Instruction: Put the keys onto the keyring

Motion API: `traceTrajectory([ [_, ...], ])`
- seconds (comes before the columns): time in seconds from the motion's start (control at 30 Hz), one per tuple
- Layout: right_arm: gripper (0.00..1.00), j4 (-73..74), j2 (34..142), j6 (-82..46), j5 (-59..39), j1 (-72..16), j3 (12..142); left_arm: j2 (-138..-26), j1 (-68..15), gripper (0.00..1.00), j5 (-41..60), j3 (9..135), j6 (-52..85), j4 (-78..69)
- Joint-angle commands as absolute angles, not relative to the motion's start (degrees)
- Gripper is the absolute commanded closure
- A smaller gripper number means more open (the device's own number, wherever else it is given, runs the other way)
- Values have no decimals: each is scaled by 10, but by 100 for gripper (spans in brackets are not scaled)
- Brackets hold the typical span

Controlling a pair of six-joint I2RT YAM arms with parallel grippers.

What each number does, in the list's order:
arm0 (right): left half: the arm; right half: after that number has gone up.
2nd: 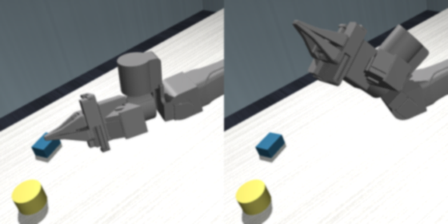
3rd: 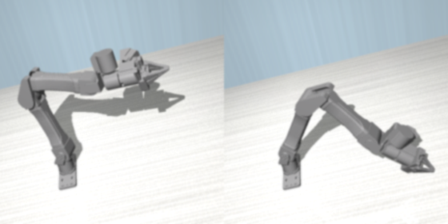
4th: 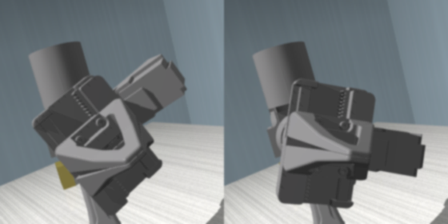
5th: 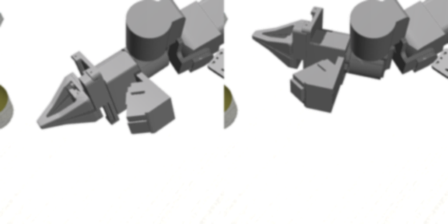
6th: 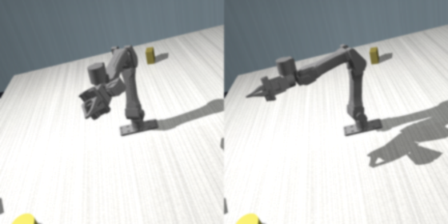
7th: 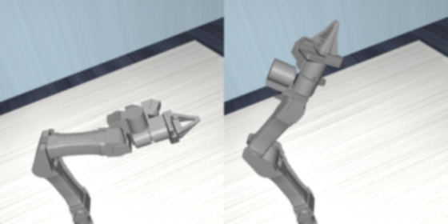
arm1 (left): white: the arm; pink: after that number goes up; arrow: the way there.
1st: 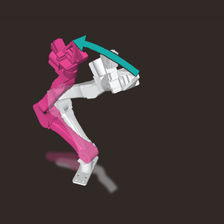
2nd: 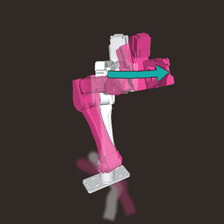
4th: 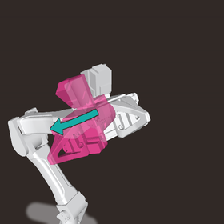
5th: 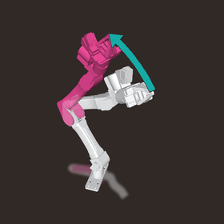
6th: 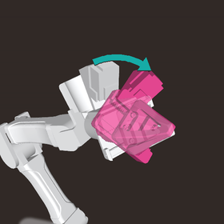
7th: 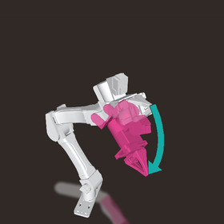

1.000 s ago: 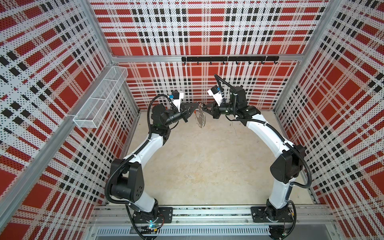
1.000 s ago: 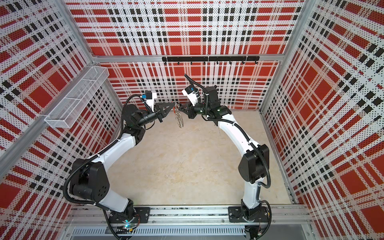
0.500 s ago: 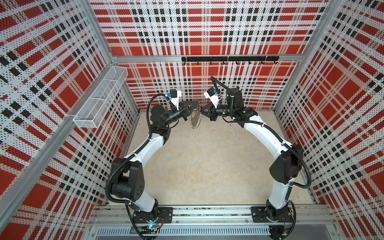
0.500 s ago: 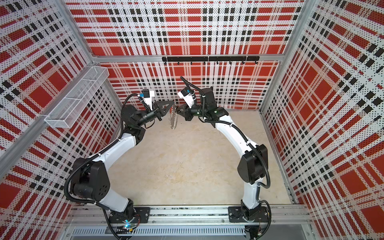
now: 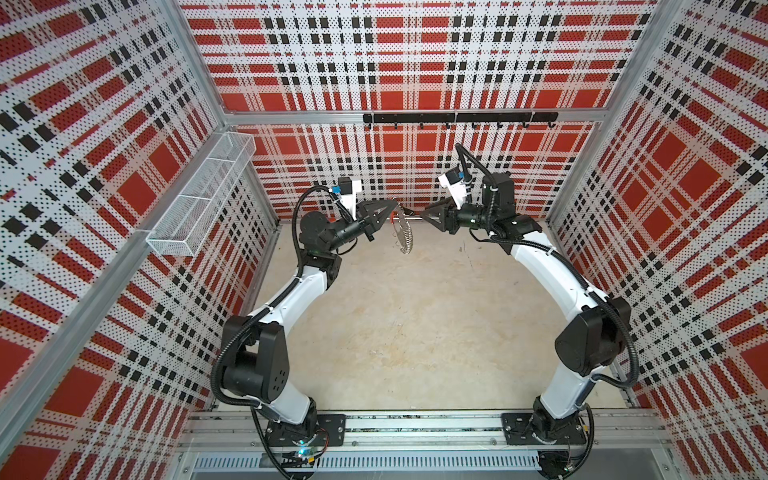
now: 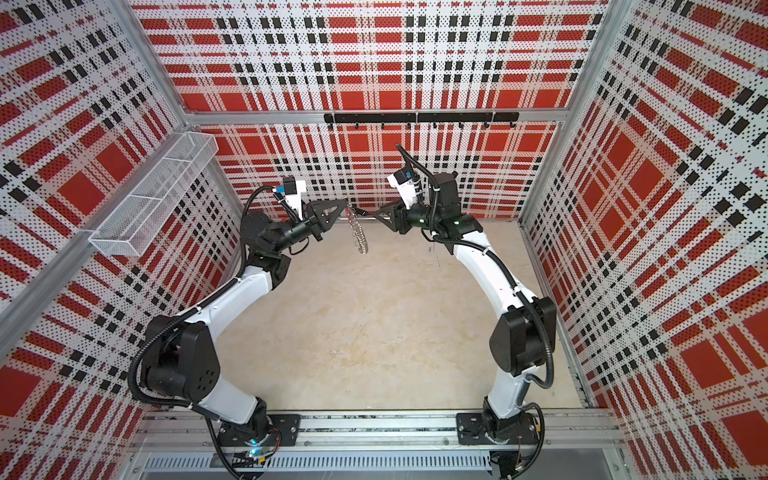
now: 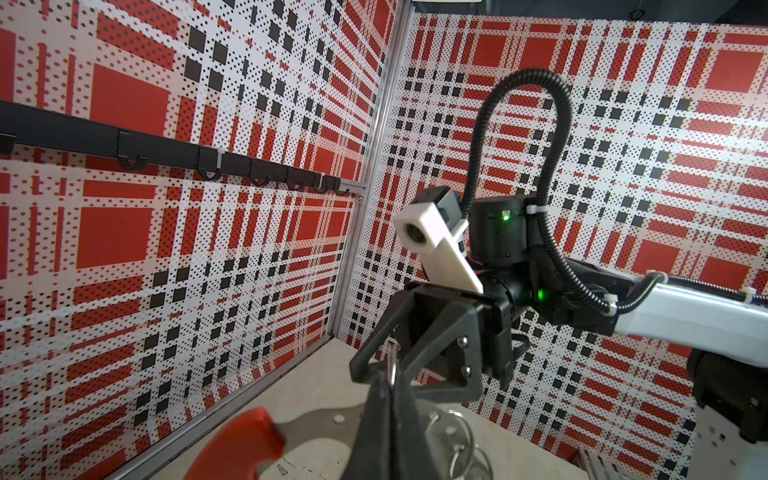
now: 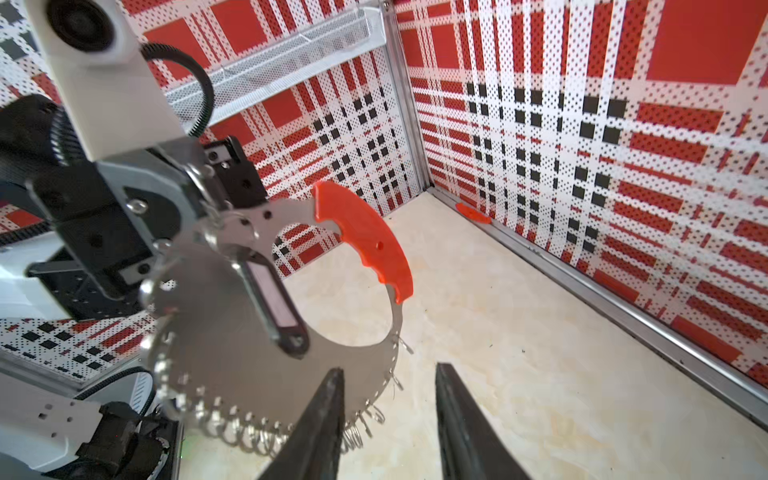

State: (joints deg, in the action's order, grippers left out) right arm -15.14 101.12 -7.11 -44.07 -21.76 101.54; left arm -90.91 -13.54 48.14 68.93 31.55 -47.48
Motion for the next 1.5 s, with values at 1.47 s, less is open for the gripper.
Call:
traceTrajectory([
  [1.47, 80, 94, 1059, -258, -572, -264, 1062, -921, -130, 100, 508, 708, 417, -587],
])
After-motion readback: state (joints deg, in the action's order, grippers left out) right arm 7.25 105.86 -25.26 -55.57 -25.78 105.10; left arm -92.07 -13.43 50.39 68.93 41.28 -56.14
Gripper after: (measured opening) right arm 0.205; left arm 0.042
